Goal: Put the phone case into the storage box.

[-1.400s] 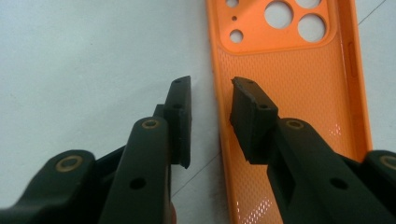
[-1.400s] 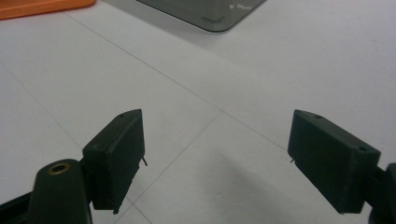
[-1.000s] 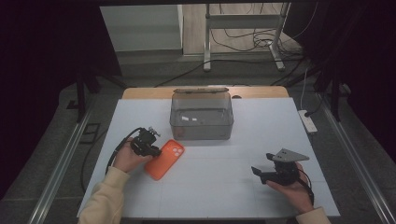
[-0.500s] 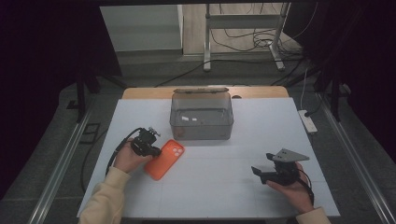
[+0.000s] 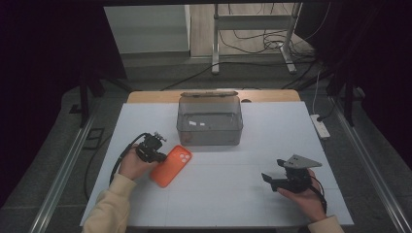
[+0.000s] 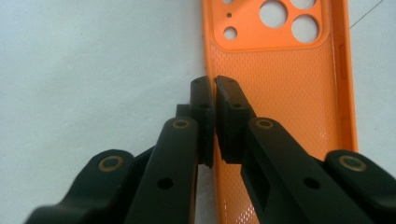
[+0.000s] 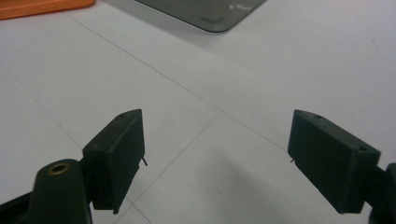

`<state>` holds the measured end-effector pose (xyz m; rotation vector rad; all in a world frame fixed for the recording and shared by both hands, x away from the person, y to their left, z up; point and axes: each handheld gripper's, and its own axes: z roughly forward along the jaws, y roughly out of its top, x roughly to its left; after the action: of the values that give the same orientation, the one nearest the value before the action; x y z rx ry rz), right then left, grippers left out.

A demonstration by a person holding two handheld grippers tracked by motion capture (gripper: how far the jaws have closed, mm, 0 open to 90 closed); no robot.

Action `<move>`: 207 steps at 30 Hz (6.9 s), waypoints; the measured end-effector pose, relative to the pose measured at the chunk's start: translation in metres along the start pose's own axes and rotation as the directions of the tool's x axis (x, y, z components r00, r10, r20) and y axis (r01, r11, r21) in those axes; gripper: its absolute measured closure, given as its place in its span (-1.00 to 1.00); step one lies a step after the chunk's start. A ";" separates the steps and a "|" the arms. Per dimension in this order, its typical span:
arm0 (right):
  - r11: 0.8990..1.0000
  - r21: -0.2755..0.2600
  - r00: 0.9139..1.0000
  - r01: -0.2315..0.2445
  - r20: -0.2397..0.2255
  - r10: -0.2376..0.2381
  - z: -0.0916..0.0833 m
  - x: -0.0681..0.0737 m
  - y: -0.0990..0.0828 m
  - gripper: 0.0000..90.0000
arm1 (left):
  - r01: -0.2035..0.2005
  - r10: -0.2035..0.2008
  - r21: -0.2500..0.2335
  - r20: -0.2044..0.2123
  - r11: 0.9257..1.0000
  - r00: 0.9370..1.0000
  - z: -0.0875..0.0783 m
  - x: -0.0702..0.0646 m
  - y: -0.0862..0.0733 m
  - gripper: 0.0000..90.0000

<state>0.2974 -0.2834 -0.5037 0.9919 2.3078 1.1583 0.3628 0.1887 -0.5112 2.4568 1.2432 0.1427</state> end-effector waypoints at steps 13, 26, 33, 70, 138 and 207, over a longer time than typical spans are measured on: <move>1.000 -0.001 1.000 -0.001 0.002 0.001 0.000 0.000 0.000 -0.58 | -0.008 0.008 -0.003 -0.017 1.000 1.000 0.000 -0.003 0.000 0.94; 1.000 -0.004 1.000 -0.005 0.007 0.005 -0.001 0.000 0.000 -0.58 | -0.017 0.017 -0.004 -0.034 1.000 0.999 0.000 -0.004 0.000 0.95; 1.000 -0.008 1.000 -0.005 0.010 0.005 -0.002 -0.001 0.001 -0.58 | -0.018 0.017 -0.007 -0.032 1.000 0.999 0.000 -0.005 0.000 0.96; 1.000 -0.007 1.000 -0.006 0.011 0.006 -0.001 -0.001 0.000 -0.58 | -0.001 -0.001 -0.104 -0.018 0.995 1.000 -0.036 -0.007 -0.003 0.96; 1.000 -0.009 1.000 -0.007 0.011 0.007 -0.001 -0.001 0.001 -0.58 | -0.025 0.023 -0.179 -0.014 0.984 1.000 -0.066 -0.021 -0.005 0.96; 0.999 -0.028 0.995 -0.022 -0.095 0.019 0.007 0.017 0.014 -0.57 | -0.178 0.179 -0.204 -0.017 0.963 0.984 -0.053 -0.075 0.017 0.96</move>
<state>0.2963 -0.2612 -0.4970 0.9718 2.3512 1.2694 0.3164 0.1351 -0.4499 2.3832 0.9521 0.3019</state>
